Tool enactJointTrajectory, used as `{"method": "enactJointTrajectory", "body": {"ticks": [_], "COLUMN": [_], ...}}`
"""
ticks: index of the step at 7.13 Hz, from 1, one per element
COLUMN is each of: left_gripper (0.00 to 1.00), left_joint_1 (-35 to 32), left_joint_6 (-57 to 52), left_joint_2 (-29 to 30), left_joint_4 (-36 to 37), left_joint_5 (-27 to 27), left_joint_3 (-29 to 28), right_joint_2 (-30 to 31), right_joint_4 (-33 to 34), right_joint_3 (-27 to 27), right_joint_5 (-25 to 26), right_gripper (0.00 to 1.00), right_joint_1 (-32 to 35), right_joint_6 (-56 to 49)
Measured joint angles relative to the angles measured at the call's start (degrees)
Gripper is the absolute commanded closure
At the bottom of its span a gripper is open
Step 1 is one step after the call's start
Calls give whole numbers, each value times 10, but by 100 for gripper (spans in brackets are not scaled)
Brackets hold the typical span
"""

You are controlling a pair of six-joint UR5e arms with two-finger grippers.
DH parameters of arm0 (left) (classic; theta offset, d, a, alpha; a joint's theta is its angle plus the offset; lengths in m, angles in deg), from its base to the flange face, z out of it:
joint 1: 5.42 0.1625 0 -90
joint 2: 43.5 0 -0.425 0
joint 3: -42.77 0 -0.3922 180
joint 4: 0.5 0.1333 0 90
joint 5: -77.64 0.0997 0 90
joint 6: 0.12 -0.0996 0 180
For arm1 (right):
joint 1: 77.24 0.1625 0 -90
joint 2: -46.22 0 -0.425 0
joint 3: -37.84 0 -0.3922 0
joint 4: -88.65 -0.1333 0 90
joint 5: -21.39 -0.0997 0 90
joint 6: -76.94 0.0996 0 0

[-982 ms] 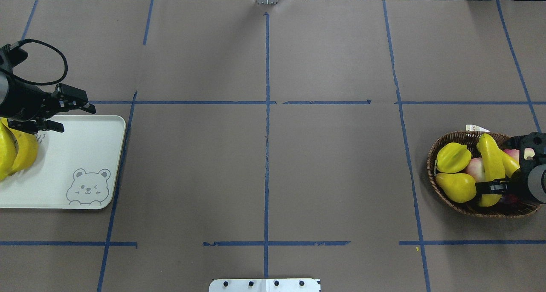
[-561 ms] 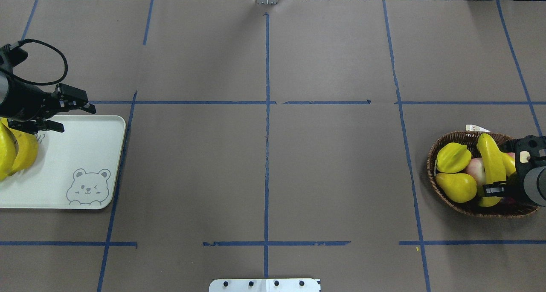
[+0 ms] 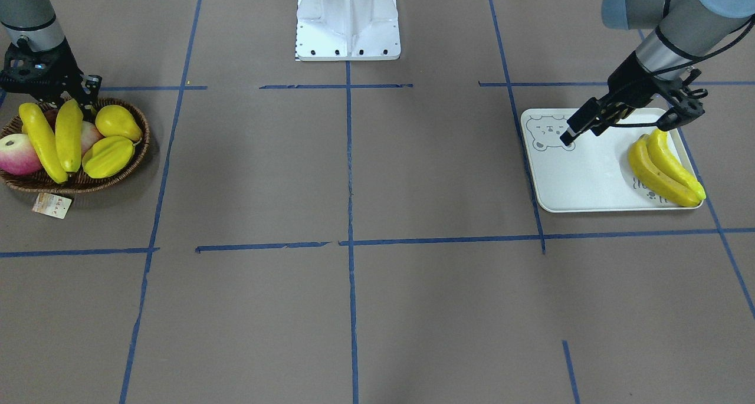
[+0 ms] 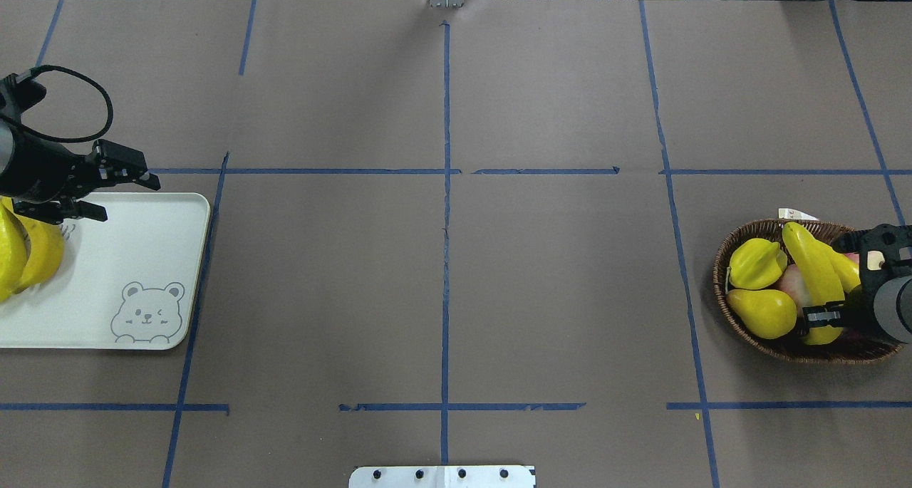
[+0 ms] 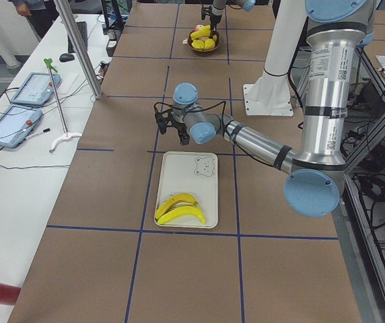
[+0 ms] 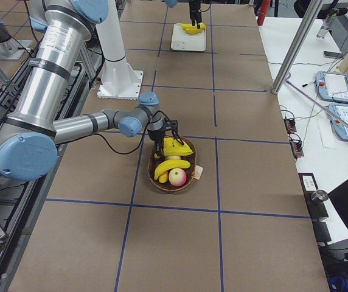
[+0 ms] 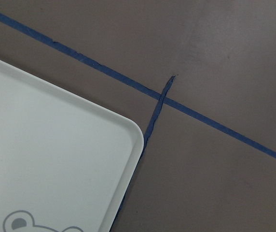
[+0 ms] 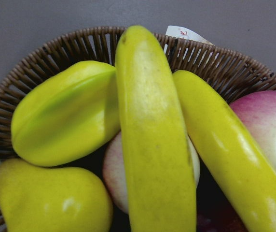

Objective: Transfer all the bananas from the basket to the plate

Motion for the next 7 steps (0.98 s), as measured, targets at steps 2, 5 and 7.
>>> {"method": "enactJointTrajectory", "body": {"ticks": [2,5,7], "left_gripper": [0,0,0], "left_joint_1": [2,16,19], "left_joint_6": [-1,-2,-1], "left_joint_2": [1,23,41], "left_joint_4": [-1,-4,-6], "left_joint_5": [2,5,5], "left_joint_3": [-1,-1,0], "right_joint_2": [0,-5,-7], "right_joint_4": [-1,-27,-135], "right_joint_3": [-30,-60,-34], "right_joint_5": [-19,-67,-88], "right_gripper": [96,95,95], "right_joint_1": [14,46,47], "right_joint_6": [-1,4,59]}}
